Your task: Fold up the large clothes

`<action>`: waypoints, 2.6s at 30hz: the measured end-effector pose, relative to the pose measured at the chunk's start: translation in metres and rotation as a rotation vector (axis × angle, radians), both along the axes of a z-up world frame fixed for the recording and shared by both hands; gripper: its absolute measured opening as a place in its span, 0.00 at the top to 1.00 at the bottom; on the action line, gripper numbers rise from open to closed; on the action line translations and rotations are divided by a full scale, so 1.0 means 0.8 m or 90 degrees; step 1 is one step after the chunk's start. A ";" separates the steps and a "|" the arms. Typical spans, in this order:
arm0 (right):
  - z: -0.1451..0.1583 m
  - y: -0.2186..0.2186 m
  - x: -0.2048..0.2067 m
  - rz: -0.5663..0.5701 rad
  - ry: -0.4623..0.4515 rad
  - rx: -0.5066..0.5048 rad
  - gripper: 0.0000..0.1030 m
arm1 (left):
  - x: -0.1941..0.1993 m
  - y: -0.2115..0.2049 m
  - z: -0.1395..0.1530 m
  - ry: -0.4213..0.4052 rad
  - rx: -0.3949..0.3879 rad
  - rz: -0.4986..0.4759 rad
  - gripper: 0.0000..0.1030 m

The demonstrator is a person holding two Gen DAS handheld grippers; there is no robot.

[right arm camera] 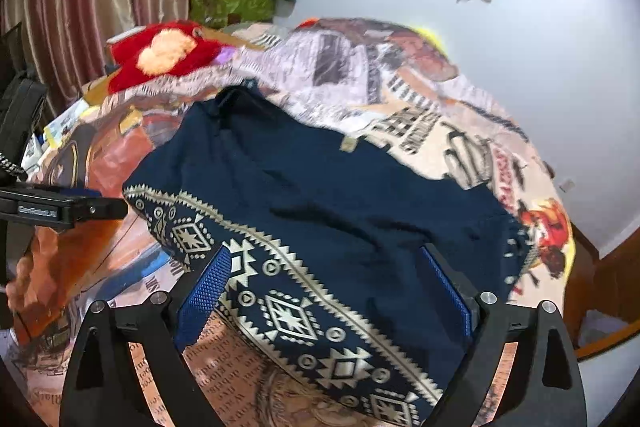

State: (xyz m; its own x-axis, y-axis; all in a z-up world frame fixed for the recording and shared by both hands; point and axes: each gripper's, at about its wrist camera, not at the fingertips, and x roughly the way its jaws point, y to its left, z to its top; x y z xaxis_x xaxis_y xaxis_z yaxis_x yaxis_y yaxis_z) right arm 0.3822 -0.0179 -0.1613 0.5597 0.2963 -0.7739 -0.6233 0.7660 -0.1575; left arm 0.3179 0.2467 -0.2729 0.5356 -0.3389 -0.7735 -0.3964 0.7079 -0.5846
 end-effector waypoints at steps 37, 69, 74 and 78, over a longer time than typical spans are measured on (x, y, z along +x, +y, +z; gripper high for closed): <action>-0.070 -0.010 0.017 0.027 0.164 -0.013 0.01 | 0.074 -0.002 0.046 -0.106 0.012 0.135 0.81; -0.045 -0.064 -0.002 -0.015 0.215 0.049 0.01 | 0.087 -0.197 0.181 -0.228 0.338 -0.064 0.84; 0.006 -0.171 -0.014 -0.106 0.154 0.073 0.01 | 0.102 -0.281 0.183 -0.262 0.367 -0.165 0.84; 0.040 -0.238 -0.024 -0.167 0.128 0.102 0.01 | 0.099 -0.340 0.130 -0.204 0.428 -0.274 0.84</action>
